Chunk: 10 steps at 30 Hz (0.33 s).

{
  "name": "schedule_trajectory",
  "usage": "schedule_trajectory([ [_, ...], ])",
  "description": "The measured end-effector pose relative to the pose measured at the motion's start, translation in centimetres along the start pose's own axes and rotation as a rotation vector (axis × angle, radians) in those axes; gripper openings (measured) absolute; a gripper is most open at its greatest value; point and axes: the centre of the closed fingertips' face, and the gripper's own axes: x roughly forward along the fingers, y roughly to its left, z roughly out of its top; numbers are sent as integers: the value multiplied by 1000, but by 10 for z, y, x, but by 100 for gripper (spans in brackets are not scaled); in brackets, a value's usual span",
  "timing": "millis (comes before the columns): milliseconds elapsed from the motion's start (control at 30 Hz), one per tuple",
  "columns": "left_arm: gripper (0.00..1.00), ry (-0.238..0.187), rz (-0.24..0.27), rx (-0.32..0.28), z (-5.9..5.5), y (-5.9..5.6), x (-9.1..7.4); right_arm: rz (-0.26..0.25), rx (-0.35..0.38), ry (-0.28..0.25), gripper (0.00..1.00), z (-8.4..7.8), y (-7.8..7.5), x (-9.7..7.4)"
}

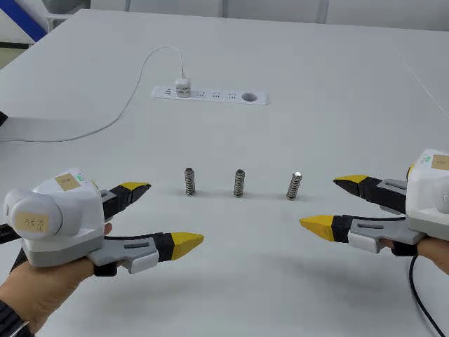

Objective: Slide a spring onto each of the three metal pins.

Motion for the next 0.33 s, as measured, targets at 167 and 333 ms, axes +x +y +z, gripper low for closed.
schedule_trajectory([
  [167,81,0,0,3,1,-1,0,-2,8,5,62,-5,-1,0],
  [333,81,0,0,3,1,-1,-1,-7,7,0,62,-4,-2,-1],
])
